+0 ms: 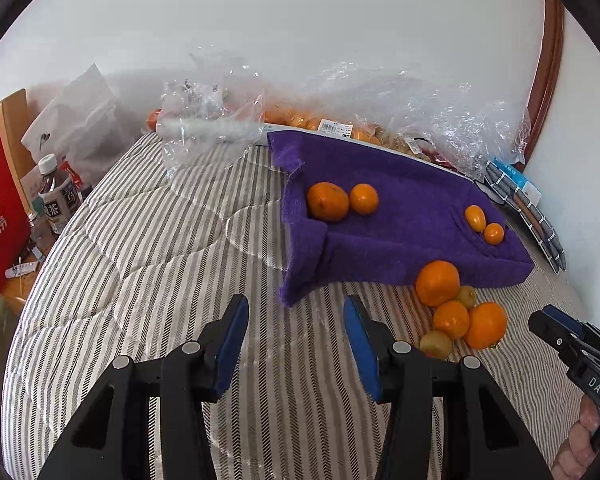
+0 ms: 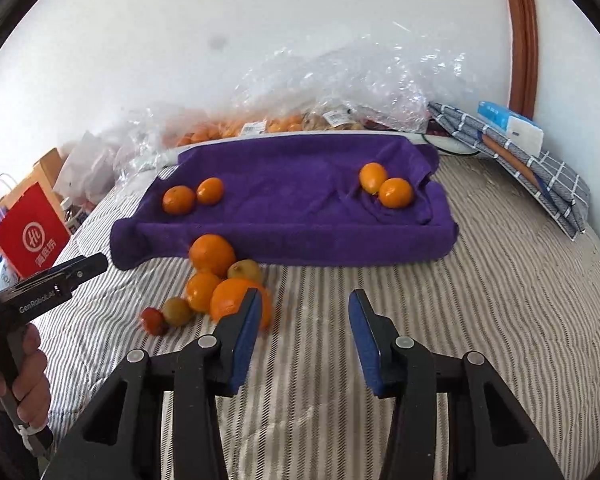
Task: Organize fruits
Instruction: 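Grasp a large orange from the cluster with the right tool and lift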
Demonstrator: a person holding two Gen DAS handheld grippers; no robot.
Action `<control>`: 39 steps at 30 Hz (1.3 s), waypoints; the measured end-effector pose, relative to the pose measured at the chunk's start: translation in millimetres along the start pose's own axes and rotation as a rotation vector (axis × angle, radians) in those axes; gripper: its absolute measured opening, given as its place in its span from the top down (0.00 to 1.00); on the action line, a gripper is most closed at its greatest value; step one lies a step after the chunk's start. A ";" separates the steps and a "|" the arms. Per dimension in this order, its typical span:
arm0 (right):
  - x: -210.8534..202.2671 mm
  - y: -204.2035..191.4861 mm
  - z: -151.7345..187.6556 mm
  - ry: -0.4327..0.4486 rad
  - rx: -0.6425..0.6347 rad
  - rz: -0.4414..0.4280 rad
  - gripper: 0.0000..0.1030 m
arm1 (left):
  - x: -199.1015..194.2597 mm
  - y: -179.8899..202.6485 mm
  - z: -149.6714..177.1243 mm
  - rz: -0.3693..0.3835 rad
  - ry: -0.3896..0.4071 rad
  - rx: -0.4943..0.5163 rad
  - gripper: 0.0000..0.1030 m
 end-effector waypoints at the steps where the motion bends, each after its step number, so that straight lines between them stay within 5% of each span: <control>1: 2.5 -6.4 2.7 -0.008 -0.007 -0.021 0.57 | 0.2 -1.6 2.0 0.000 0.000 0.001 0.54; 4: 13.9 -22.9 9.9 -0.035 -0.028 -0.074 0.57 | -0.3 -3.5 4.8 0.005 0.003 0.004 0.54; 13: 48.8 -27.3 11.6 -0.109 -0.017 -0.058 0.57 | 3.7 -7.3 15.7 0.044 -0.035 0.005 0.54; 30: 54.3 -19.2 9.4 -0.109 0.002 -0.114 0.59 | 13.1 -5.7 24.4 0.064 -0.101 0.010 0.54; 39: 21.5 11.0 5.2 -0.040 -0.013 -0.009 0.59 | 14.3 -7.7 24.6 0.069 -0.106 0.004 0.54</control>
Point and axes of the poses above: each gripper's, at about its wrist camera, not at the fingertips, and x roughly the way its jaws point, y to its right, z to its underside, the point moved 6 cm from there along x, roughly the way its jaws point, and after that the axes turned 13 degrees about -z, right-handed, at the moved point
